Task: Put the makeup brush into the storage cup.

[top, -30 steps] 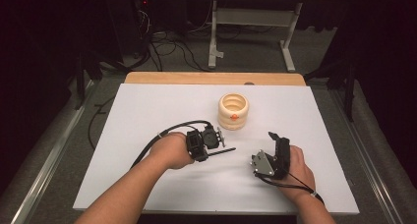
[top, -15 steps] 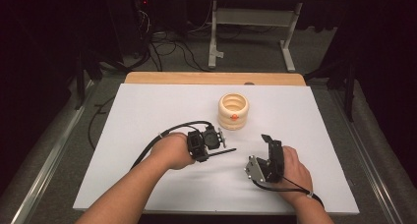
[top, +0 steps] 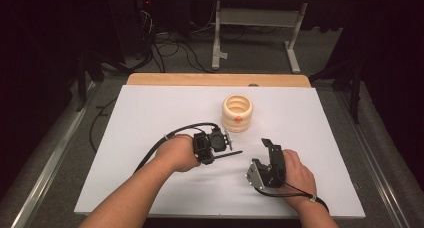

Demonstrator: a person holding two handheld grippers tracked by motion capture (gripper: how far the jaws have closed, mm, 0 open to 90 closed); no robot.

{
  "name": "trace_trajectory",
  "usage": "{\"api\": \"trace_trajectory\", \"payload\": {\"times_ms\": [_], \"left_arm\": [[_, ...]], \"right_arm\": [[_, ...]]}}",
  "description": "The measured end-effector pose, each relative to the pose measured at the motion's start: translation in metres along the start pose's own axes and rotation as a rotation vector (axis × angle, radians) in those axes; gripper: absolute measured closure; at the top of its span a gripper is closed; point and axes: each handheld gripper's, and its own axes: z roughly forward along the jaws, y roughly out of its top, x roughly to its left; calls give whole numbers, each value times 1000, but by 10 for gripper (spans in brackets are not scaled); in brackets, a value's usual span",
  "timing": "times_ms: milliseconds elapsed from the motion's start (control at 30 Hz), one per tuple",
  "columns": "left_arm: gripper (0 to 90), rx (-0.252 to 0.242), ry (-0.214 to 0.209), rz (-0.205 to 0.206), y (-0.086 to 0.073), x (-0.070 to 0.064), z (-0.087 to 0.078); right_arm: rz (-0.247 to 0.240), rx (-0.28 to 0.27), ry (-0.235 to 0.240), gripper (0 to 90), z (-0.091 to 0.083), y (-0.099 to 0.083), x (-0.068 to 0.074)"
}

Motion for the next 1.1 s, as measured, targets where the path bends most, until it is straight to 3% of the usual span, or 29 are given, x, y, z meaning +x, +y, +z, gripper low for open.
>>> {"api": "trace_trajectory", "payload": {"times_ms": [300, 367, 600, 800, 1100], "left_arm": [[831, -1, 7, 11, 6, -1, 0], [831, 2, 6, 16, 7, -2, 0], [831, 4, 7, 21, 10, -3, 1], [831, 13, 7, 38, 14, -4, 2], [831, 20, 8, 58, 22, -9, 6]], "right_arm": [[-33, 5, 5, 255, -2, 3, 2], [-62, 0, 11, 272, -2, 4, 3], [-90, -4, -5, 327, -4, 6, 6], [-128, -27, 26, 416, -4, 9, 9], [-144, -11, 26, 503, -2, 10, 14]]}}
